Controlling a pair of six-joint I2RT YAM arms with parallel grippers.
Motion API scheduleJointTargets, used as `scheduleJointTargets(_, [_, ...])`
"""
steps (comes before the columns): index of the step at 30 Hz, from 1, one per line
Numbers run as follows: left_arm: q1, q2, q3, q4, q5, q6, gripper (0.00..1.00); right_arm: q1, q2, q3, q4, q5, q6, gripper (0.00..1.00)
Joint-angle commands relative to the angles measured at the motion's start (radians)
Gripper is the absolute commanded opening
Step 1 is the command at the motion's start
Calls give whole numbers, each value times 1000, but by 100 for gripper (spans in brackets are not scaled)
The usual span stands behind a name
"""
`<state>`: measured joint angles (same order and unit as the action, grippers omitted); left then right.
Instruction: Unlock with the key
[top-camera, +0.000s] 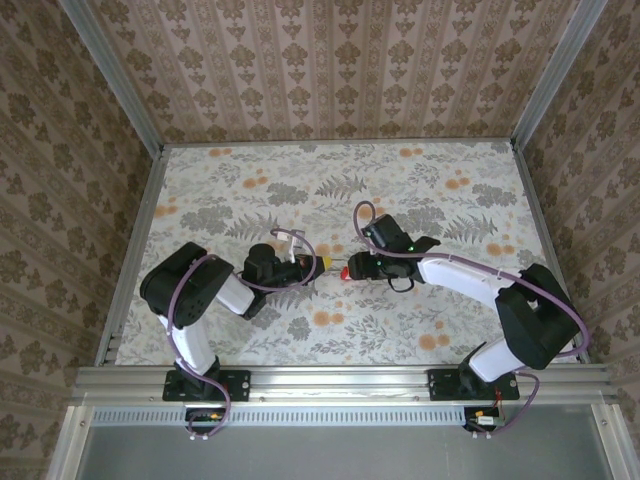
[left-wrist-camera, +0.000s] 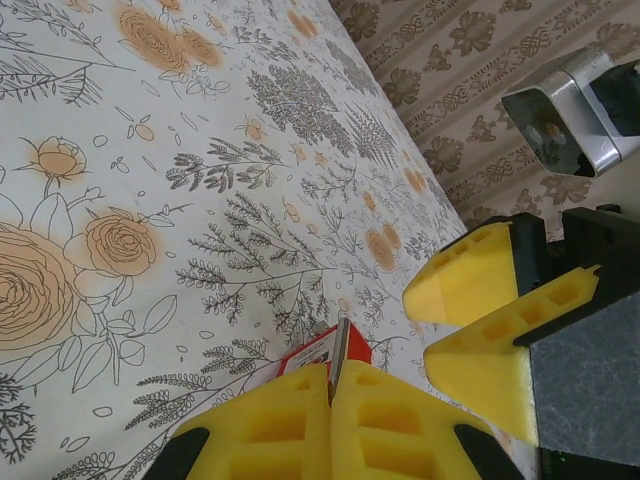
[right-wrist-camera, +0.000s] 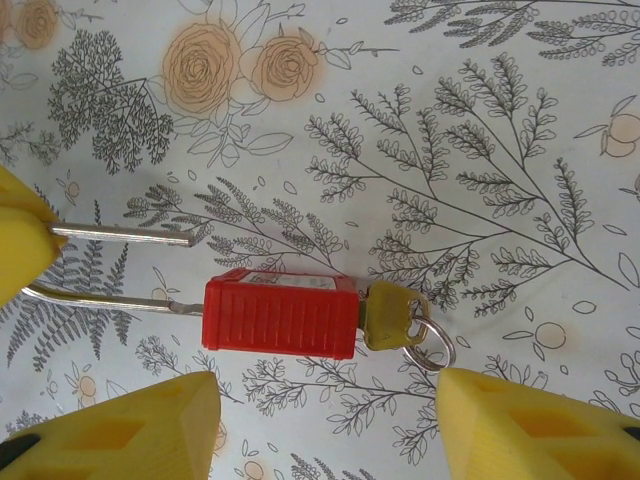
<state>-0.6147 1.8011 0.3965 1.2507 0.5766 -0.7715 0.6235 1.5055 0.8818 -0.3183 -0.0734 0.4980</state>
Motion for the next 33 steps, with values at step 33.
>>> scheduleJointTargets(33, [74, 127, 48, 38, 92, 30, 0, 34, 189, 157, -102, 76, -127, 67])
